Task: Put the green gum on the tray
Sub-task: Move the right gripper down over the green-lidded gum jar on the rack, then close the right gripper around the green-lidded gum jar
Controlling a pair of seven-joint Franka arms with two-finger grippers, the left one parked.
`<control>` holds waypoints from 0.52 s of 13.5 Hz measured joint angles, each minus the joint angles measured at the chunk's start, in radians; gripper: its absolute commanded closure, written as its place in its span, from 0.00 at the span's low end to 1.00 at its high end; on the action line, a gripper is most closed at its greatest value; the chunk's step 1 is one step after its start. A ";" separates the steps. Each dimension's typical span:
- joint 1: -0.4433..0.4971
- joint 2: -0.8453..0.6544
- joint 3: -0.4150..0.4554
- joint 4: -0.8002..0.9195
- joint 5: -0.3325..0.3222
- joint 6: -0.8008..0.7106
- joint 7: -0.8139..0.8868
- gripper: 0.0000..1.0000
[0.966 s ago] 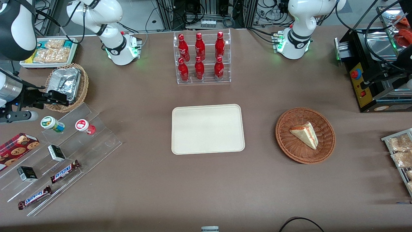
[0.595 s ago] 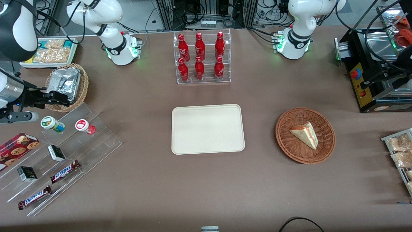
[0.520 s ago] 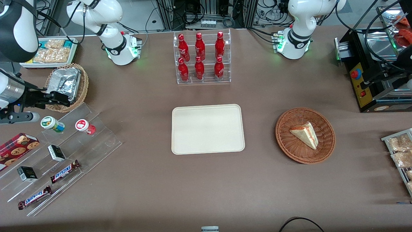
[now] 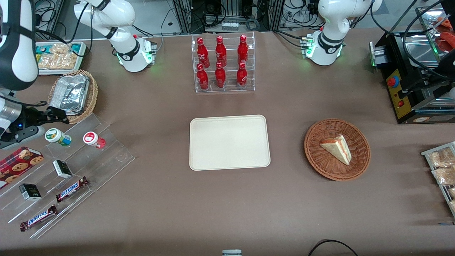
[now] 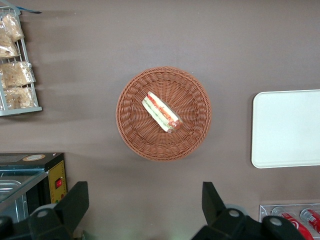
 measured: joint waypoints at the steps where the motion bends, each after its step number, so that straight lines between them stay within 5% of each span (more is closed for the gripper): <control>1: -0.019 0.010 -0.001 -0.011 0.000 0.027 -0.093 0.01; 7: -0.067 0.041 -0.003 -0.058 -0.013 0.144 -0.354 0.01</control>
